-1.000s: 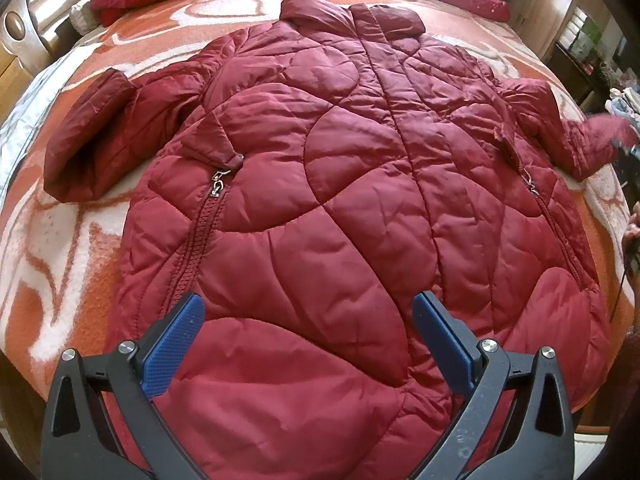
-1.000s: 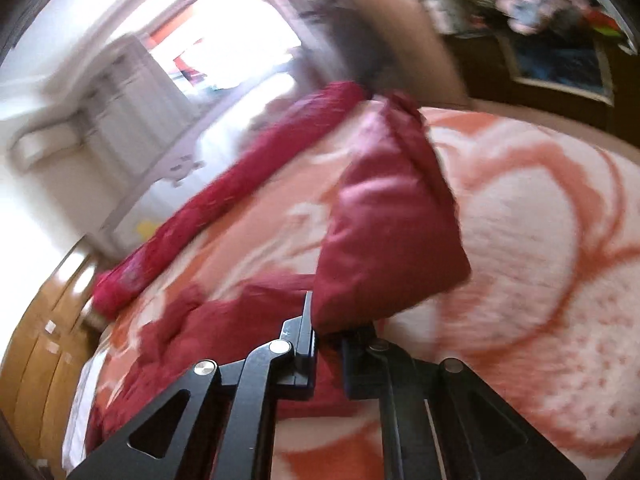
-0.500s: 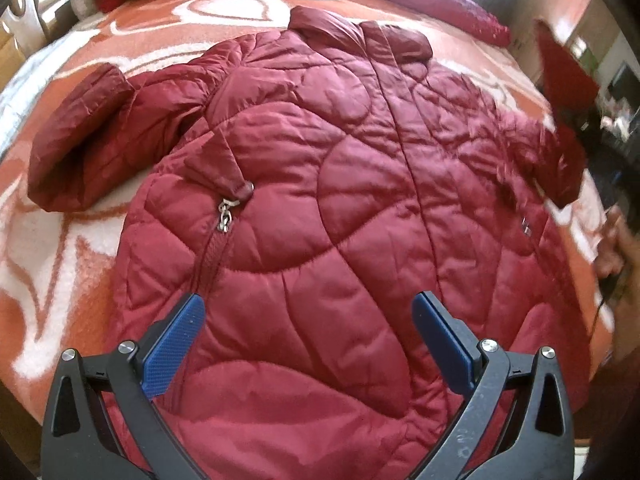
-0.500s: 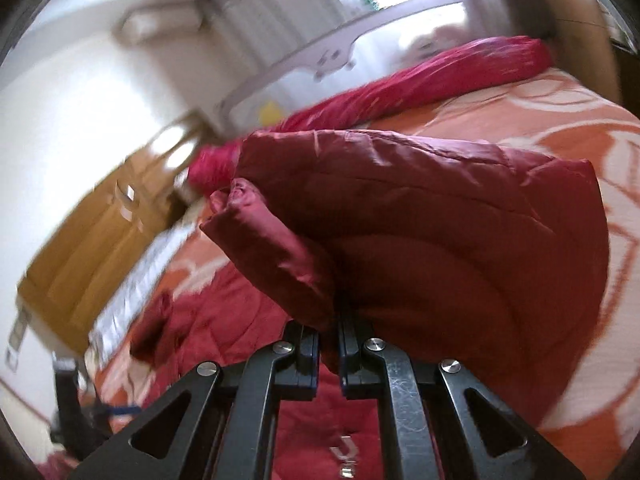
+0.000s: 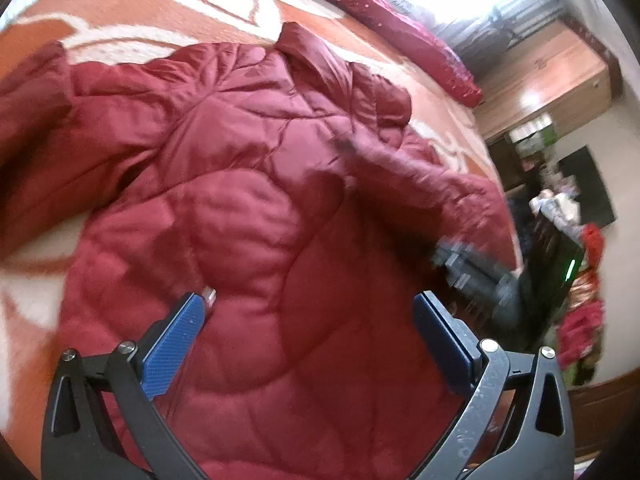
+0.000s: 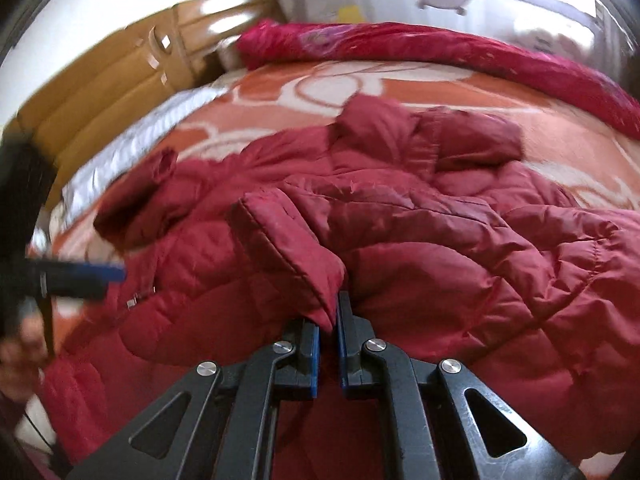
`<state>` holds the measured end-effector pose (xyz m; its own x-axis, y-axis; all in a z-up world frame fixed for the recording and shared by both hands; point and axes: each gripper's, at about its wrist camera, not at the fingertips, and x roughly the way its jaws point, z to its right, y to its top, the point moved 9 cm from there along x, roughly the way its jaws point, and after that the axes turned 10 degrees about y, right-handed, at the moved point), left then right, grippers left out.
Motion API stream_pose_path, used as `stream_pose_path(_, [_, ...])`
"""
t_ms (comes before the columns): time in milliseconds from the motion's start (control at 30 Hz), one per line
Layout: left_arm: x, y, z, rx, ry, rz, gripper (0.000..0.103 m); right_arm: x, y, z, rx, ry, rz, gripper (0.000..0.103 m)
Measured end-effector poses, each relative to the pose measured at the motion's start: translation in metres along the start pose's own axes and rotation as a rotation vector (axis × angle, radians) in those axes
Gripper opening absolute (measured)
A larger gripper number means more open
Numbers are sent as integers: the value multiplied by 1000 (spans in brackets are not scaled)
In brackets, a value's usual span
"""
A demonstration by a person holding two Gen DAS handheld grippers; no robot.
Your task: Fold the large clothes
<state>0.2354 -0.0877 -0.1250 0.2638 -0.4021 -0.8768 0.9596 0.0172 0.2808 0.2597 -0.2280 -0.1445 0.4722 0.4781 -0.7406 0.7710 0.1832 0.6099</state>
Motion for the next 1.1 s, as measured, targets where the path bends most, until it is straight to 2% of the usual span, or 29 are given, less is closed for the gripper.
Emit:
stream_pose_path(200, [31,34,9,-45,-101,-75,103,16,-6,-21,-100,-16,-13,7])
stream_pose_path(333, [55,52,16,-102,-196,-121,103,18,-5,-25,-129,-27,-19,12])
stream_pose_path(367, [59,55,18,-110,-214,-127,97,19,-6,-26,-134,-29,-22,12])
stream_pose_path(433, [67,62,22,-118,-233,-144,77,21,-8,-28,-143,-25,-25,13])
stream_pose_path(467, [72,64,25,-114,-241,-154,58,21,-8,-29,-144,-23,-25,13])
stream_pose_path(500, [76,66,29,-102,-240,-163,39,21,-8,-29,-143,-21,-25,13])
stream_pose_path(567, [79,68,31,-62,-198,-153,23,20,-8,-27,-125,-28,-23,15])
stream_pose_path(600, [77,67,32,-47,-197,-146,19,20,-8,-25,-114,-28,-24,16])
stream_pose_path(700, [69,66,30,-26,-207,-121,13,15,-9,-23,-82,2,-27,23])
stream_pose_path(767, [60,67,25,-14,-189,-92,12,11,-11,-24,-64,23,-29,38])
stream_pose_path(800, [54,69,21,-3,-171,-71,12,8,-12,-24,-60,28,-27,40])
stream_pose_path(967, [28,91,-8,62,-27,35,11,-21,-9,-6,14,6,38,41])
stream_pose_path(1100, [17,108,-28,105,51,85,11,-53,4,42,154,-59,151,41])
